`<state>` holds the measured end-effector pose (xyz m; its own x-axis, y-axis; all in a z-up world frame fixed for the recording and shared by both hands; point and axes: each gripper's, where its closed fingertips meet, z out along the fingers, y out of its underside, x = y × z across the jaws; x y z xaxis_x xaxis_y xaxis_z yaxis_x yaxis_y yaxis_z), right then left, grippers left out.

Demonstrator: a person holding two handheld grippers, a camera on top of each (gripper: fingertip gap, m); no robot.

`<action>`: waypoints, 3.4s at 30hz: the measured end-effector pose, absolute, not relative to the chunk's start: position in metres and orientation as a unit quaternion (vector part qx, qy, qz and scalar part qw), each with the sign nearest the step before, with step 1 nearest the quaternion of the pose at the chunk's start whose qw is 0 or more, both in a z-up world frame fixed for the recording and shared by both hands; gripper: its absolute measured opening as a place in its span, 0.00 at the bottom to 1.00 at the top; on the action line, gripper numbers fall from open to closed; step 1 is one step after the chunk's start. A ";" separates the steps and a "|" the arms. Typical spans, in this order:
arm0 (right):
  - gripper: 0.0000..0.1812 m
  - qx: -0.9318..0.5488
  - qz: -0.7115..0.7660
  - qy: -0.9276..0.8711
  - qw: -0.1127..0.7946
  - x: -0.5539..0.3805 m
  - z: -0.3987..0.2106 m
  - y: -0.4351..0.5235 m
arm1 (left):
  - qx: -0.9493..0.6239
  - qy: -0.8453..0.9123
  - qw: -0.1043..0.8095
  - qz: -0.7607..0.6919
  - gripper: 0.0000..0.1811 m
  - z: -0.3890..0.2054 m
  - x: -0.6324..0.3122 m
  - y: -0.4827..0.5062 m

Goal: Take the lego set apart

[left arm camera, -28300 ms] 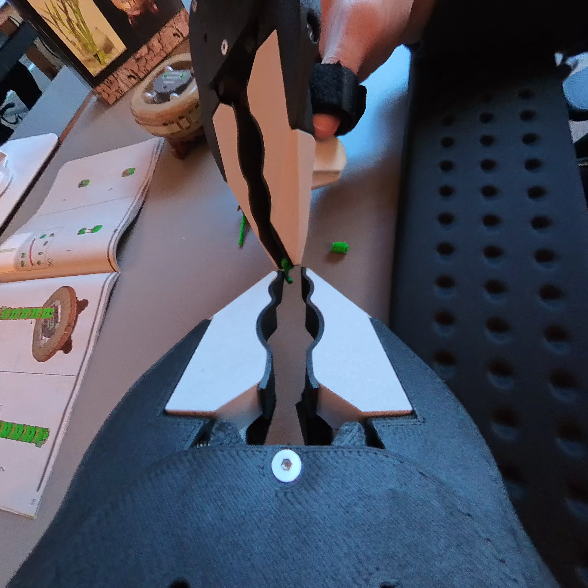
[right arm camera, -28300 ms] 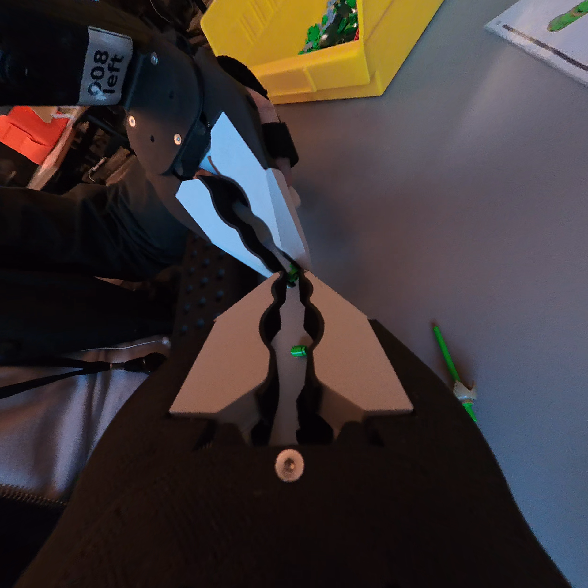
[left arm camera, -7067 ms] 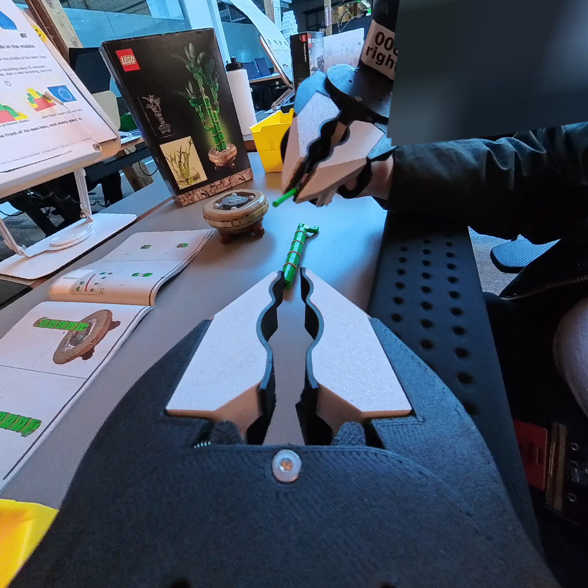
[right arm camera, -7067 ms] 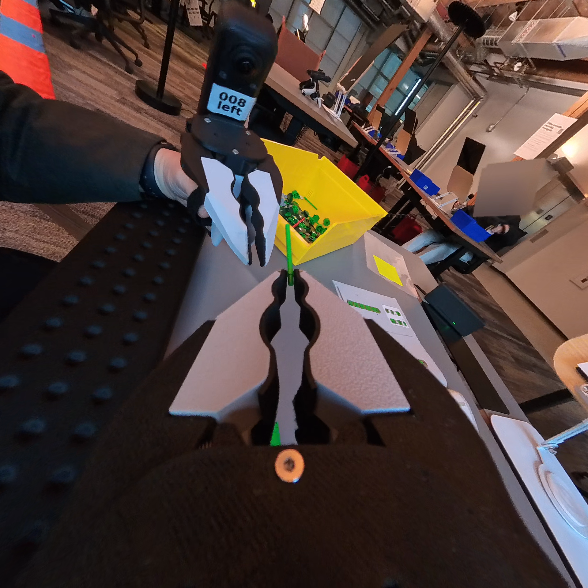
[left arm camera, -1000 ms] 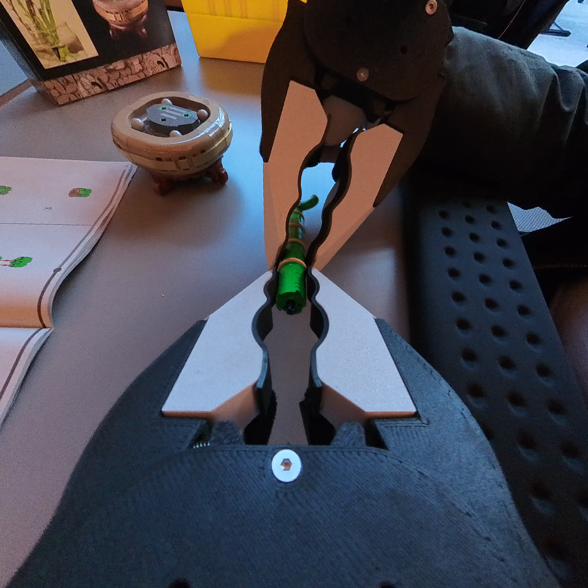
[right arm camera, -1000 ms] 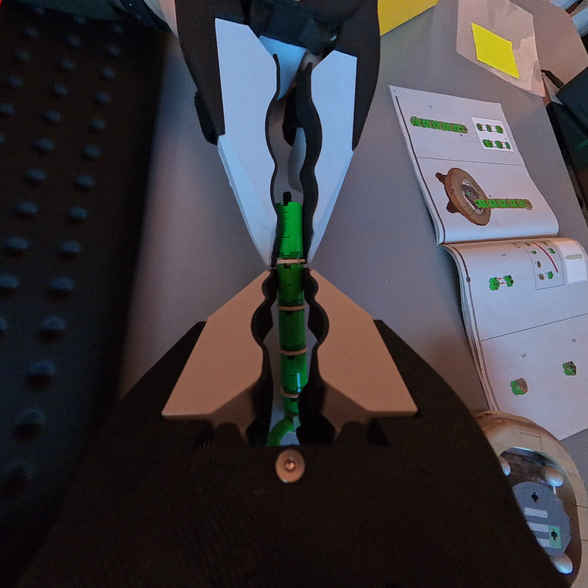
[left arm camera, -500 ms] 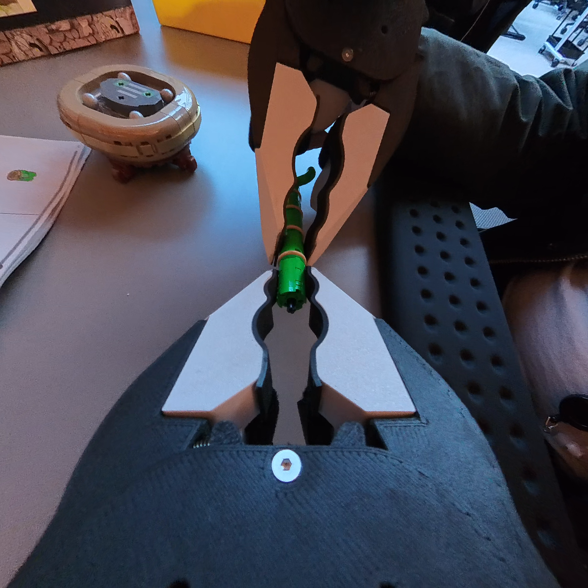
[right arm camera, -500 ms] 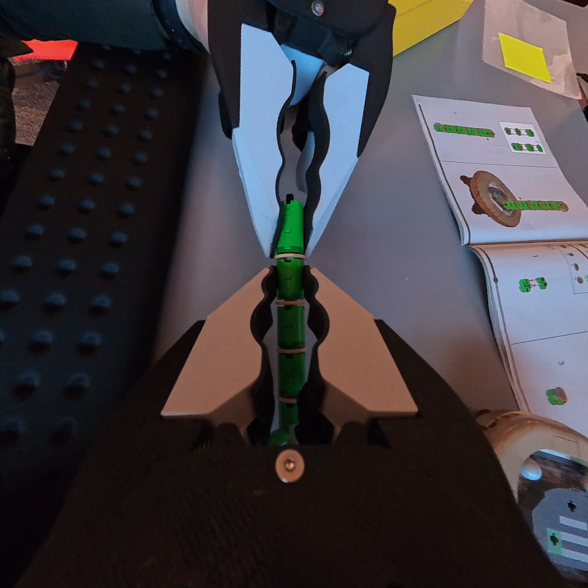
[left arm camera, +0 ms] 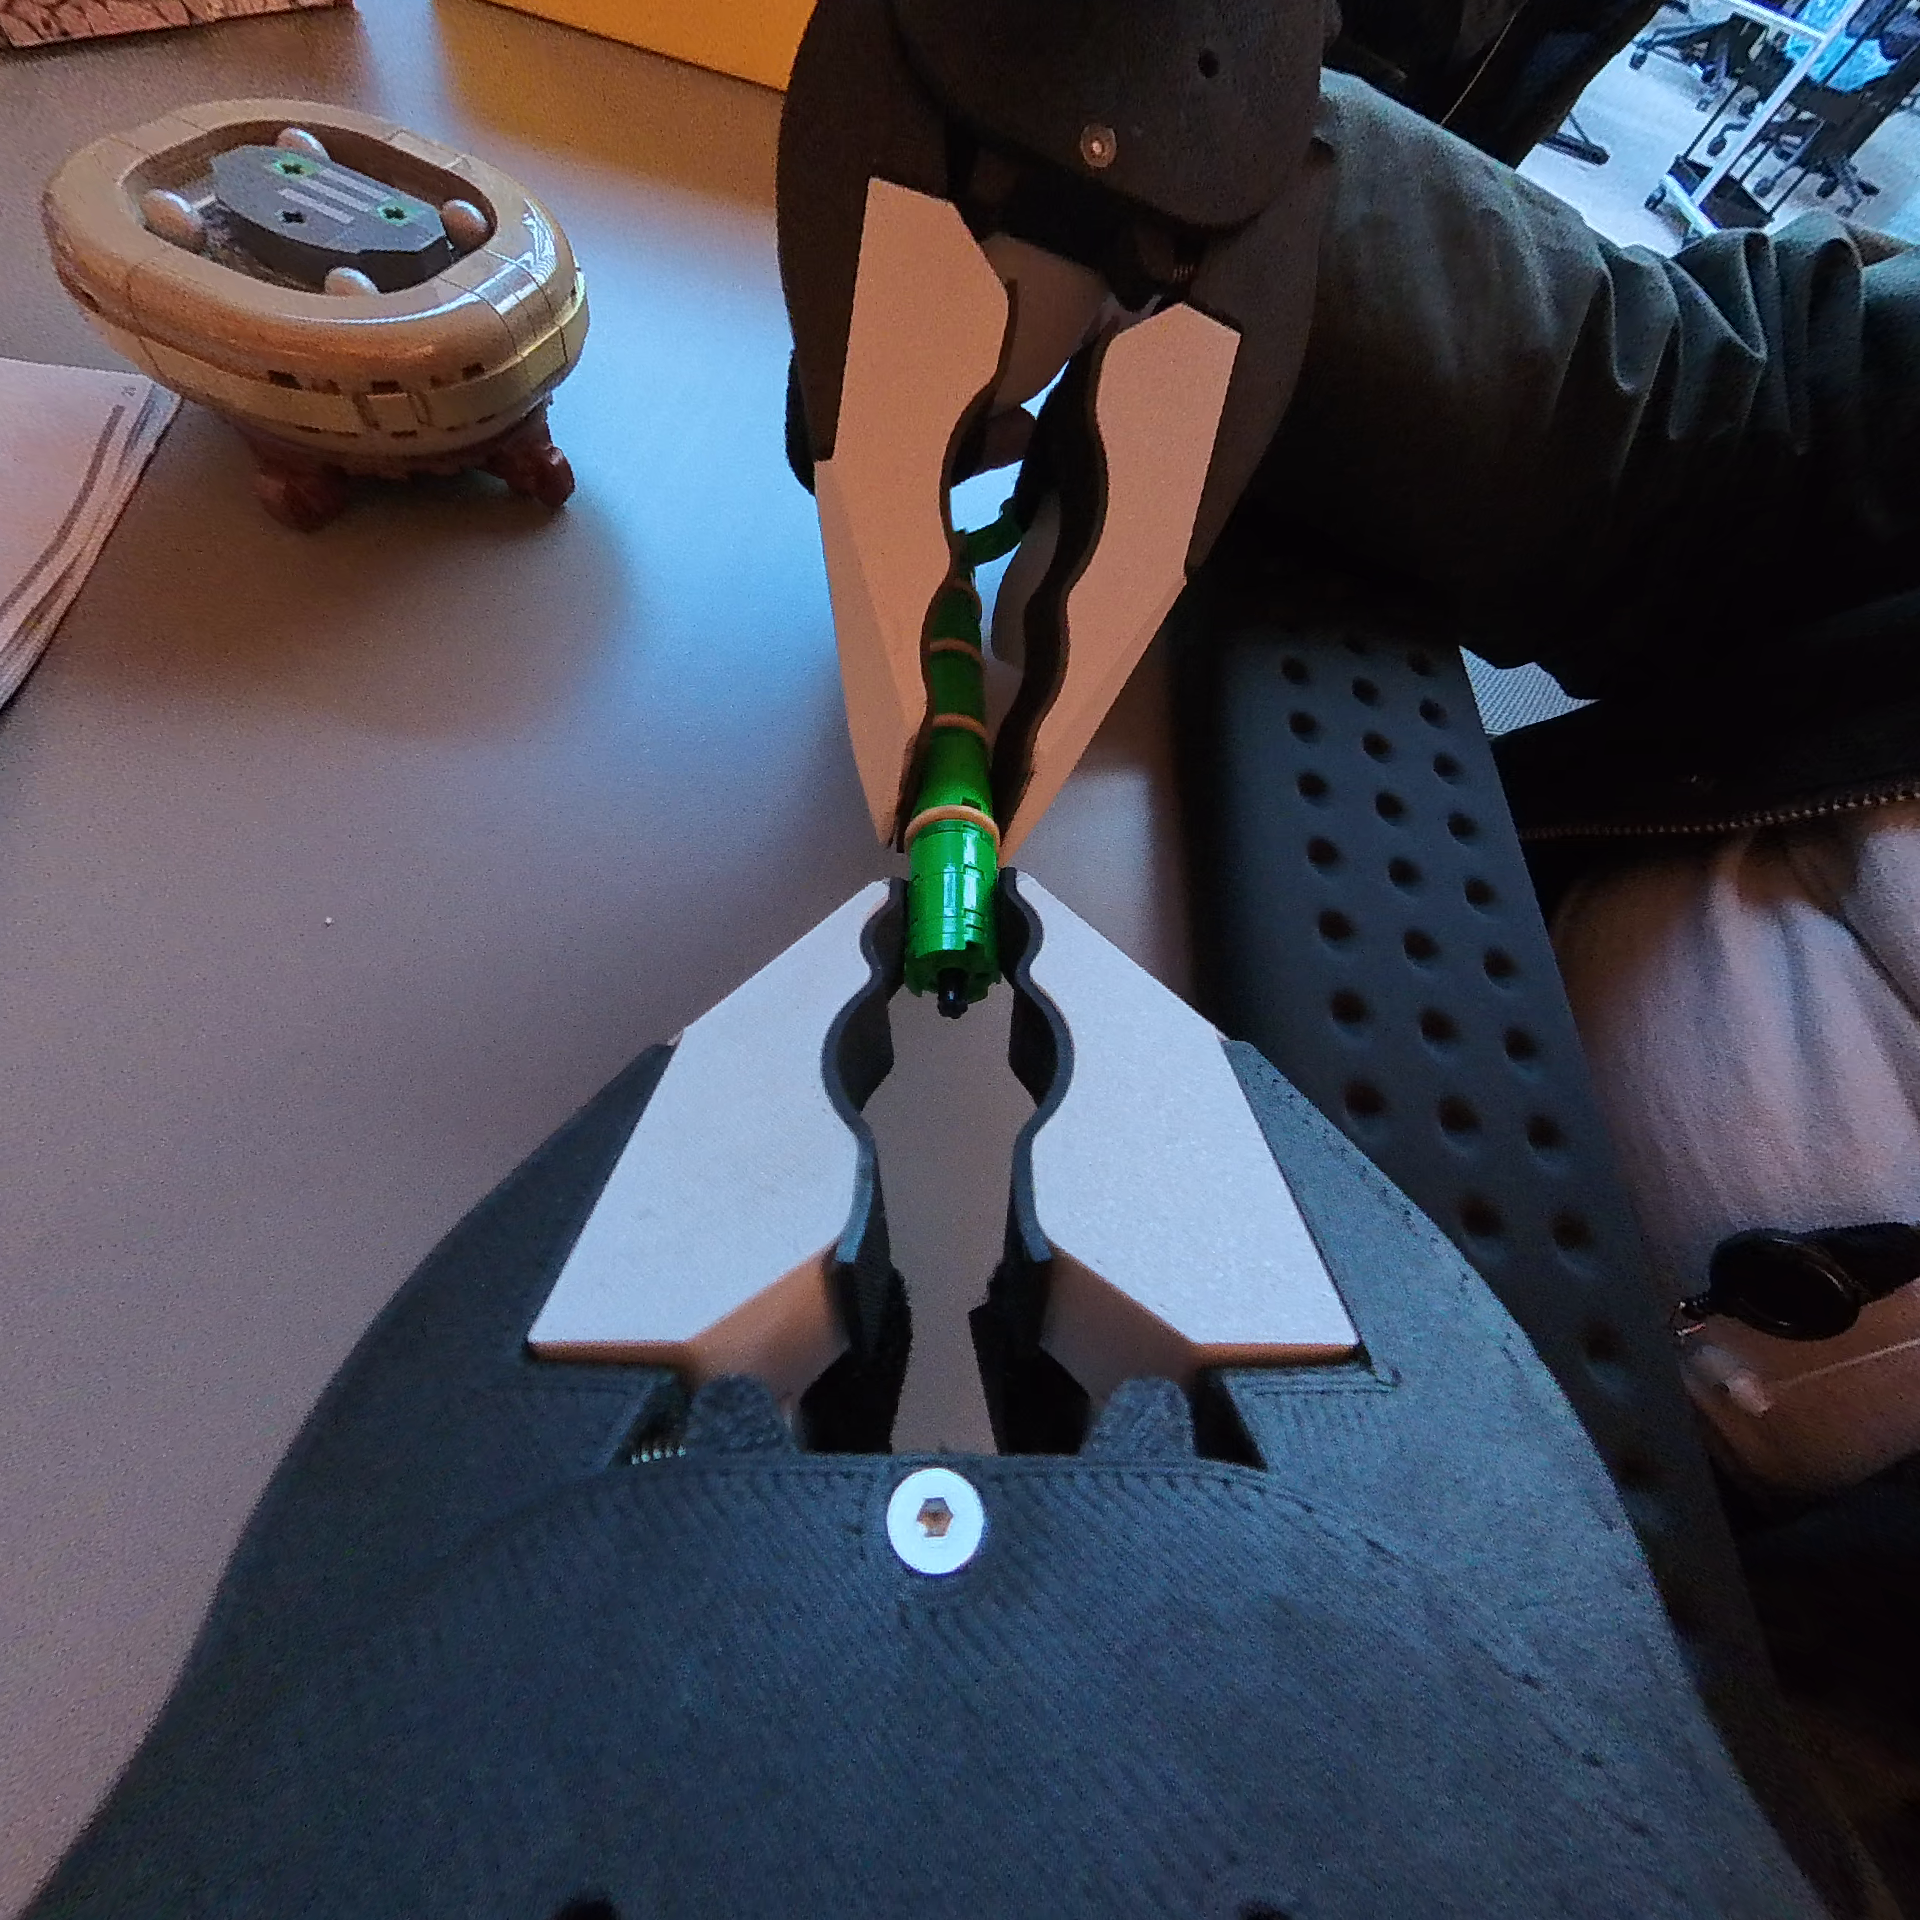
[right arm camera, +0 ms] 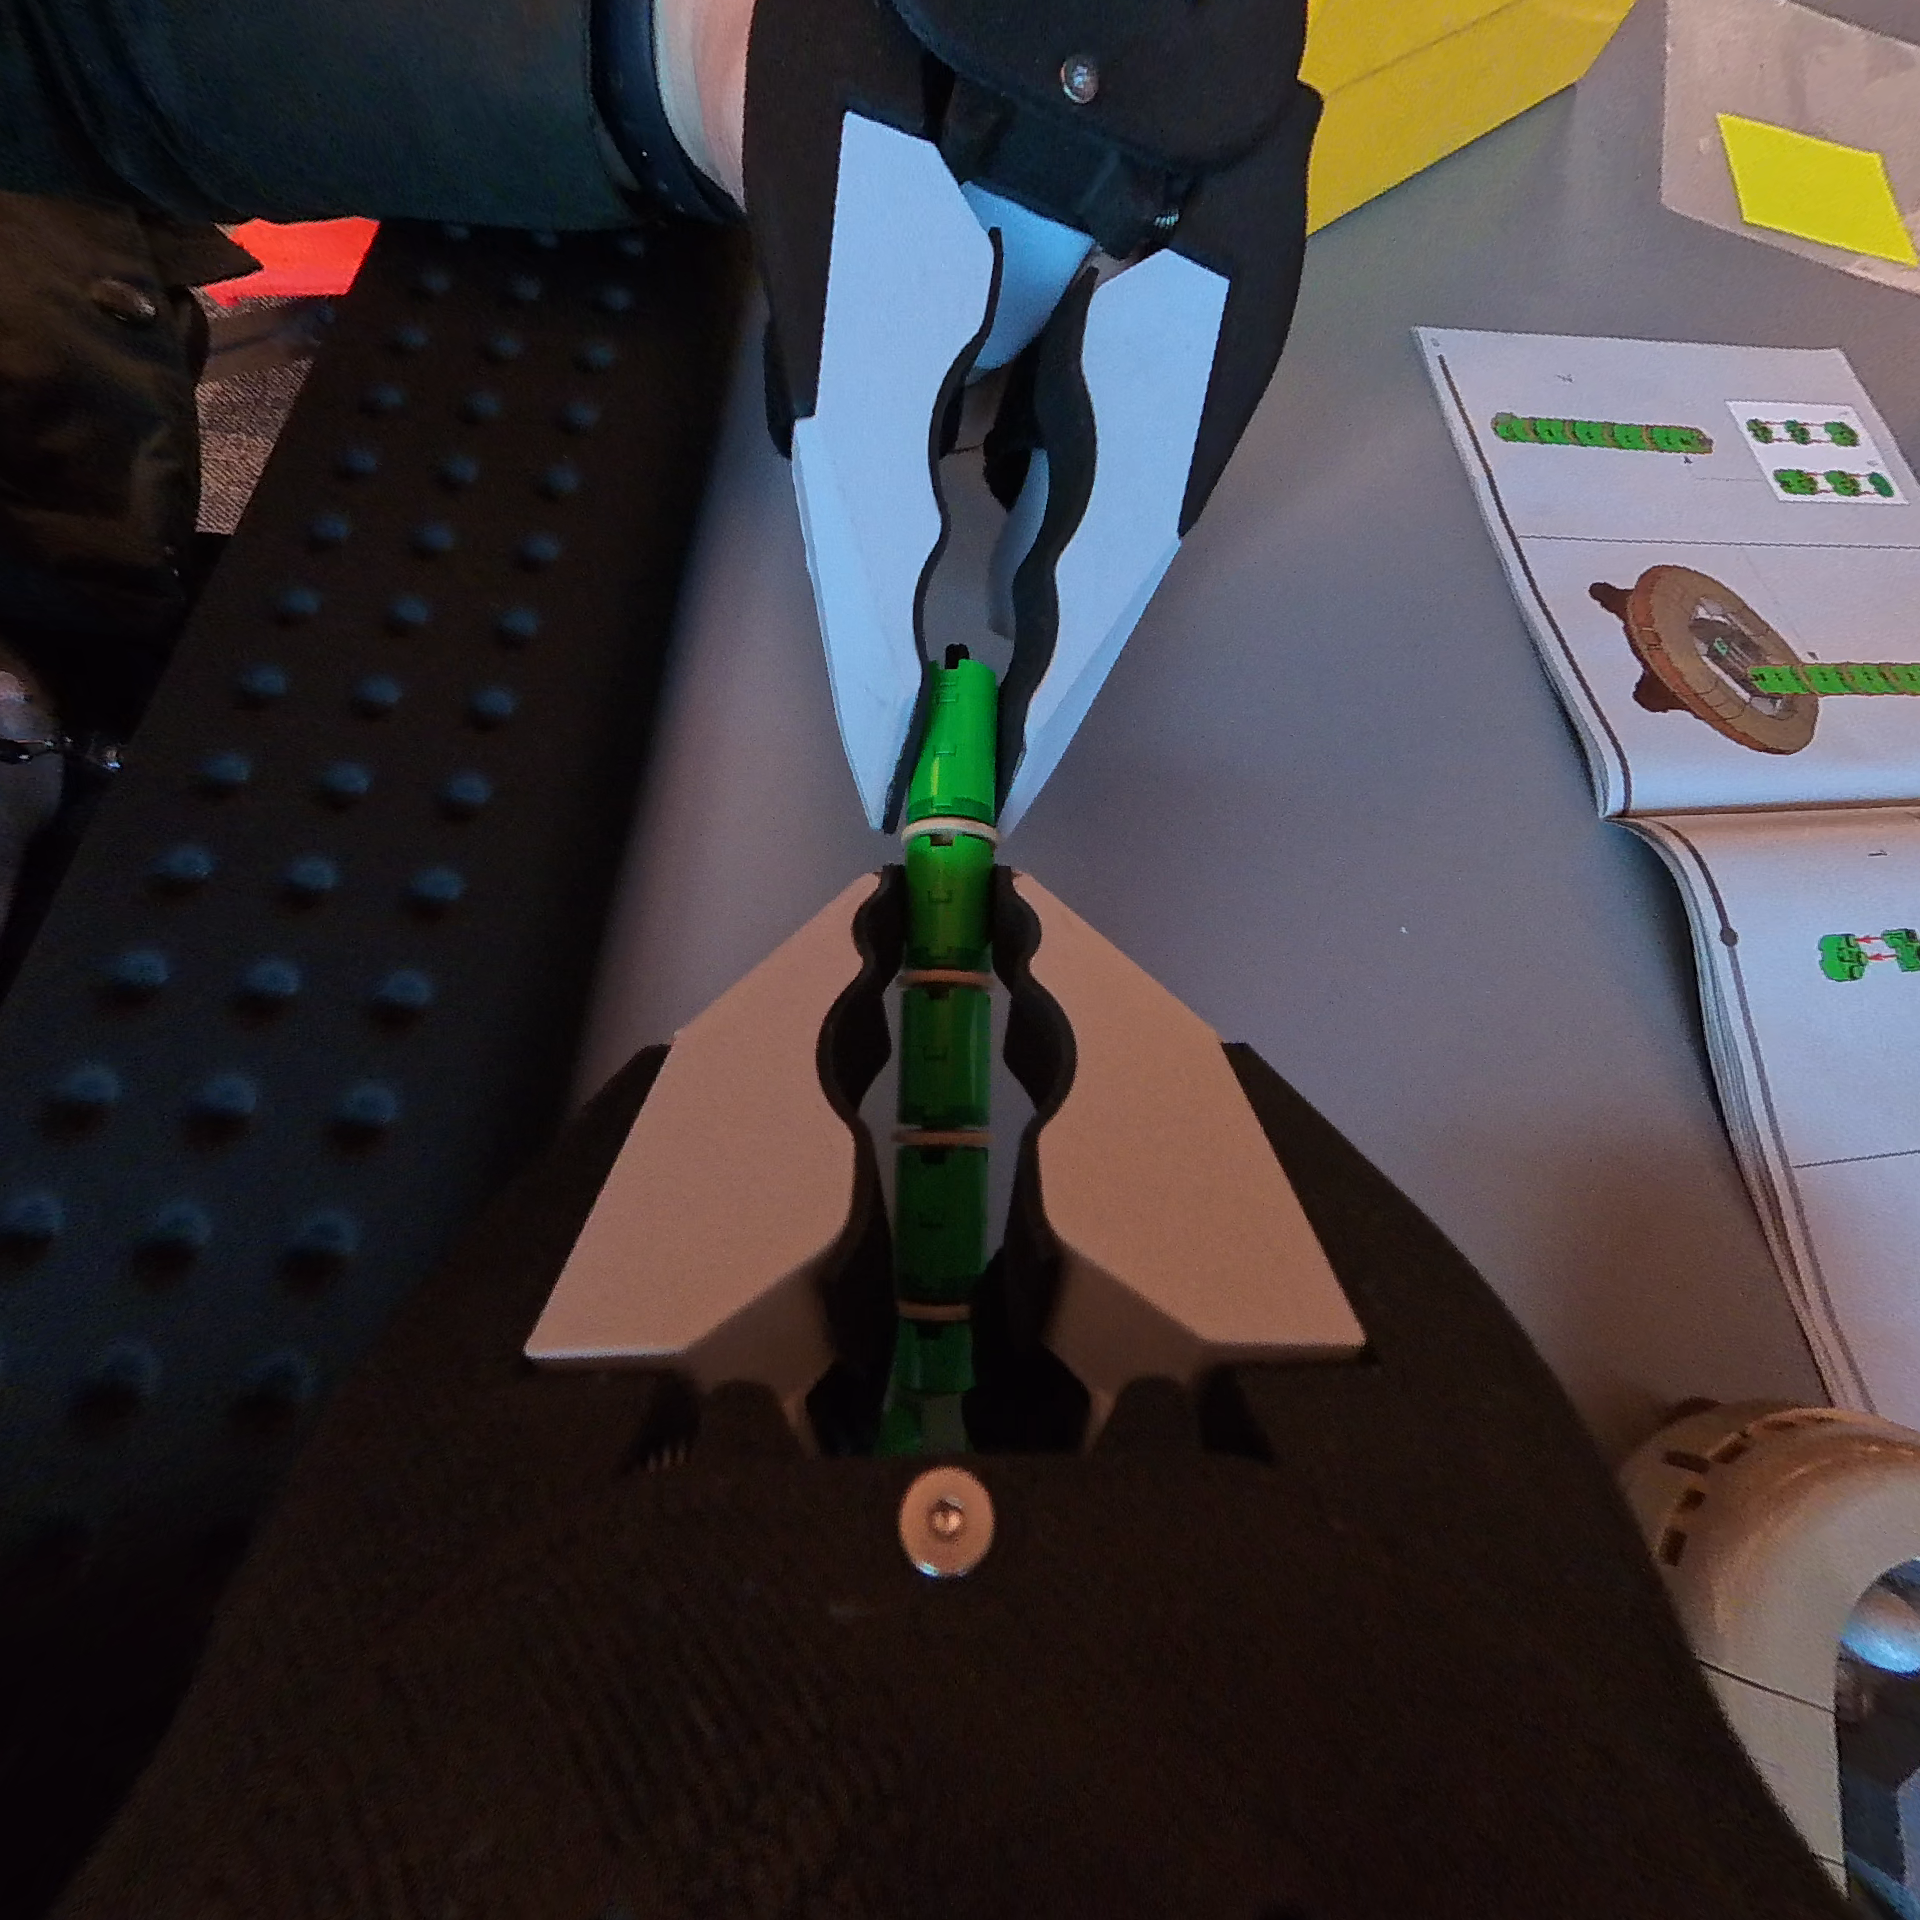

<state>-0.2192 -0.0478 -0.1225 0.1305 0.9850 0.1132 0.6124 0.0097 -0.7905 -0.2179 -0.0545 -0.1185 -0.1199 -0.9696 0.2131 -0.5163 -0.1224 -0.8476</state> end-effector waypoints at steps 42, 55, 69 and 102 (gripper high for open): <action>0.12 -0.676 0.235 -0.636 0.289 -0.233 -0.157 -0.056 | -0.627 0.631 0.248 -0.384 0.07 -0.141 -0.223 -0.057; 0.09 -0.659 0.203 -0.655 0.308 -0.237 -0.157 -0.061 | -0.612 0.647 0.244 -0.384 0.08 -0.141 -0.228 -0.065; 0.10 -0.653 0.215 -0.648 0.328 -0.238 -0.158 -0.068 | -0.613 0.646 0.221 -0.398 0.08 -0.143 -0.231 -0.073; 0.10 -0.690 0.213 -0.602 0.342 -0.180 -0.157 -0.053 | -0.608 0.561 0.313 -0.467 0.00 -0.103 -0.303 -0.049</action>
